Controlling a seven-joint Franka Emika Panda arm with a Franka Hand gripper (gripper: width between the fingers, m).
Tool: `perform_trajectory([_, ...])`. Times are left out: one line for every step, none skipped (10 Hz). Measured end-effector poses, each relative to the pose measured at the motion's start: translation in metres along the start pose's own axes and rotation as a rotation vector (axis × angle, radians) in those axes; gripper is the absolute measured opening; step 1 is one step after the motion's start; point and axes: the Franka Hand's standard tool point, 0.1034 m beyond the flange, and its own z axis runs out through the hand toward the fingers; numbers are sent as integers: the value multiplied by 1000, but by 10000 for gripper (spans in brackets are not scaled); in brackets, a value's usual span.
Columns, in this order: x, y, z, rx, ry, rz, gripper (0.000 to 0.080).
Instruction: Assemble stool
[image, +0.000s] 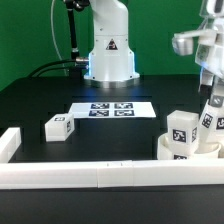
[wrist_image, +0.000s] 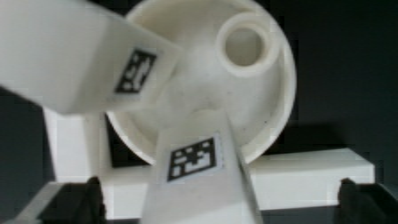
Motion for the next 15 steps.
perform_trajectory([2,-1,4,0,-6,-43,650])
perform_trajectory([4,-2,7,-1,-17,-87,650])
perform_trajectory([3,-2,8,-1,-22,-93,650])
perform_trajectory([2,-2,8,-1,-22,-88,623])
perform_trajectory([1,-2,8,-1,-22,-76,623])
perform_trajectory([1,-2,8,-1,-22,-51,436])
perform_trajectory([0,-1,8,-1,-22,-37,436])
perform_trajectory([0,-2,9,-1,-22,43,340])
perform_trajectory([0,-2,9,-2,-22,138,340])
perform_trajectory([1,-2,9,-2,-21,206,340])
perform_trajectory([1,-2,9,-3,-21,293,340])
perform_trajectory([-3,-2,9,1,-27,383,340])
perform_trajectory([-12,-1,10,9,-41,508,340])
perform_trajectory([-14,-1,10,11,-39,703,340])
perform_trajectory([-15,-2,10,19,-54,852,340])
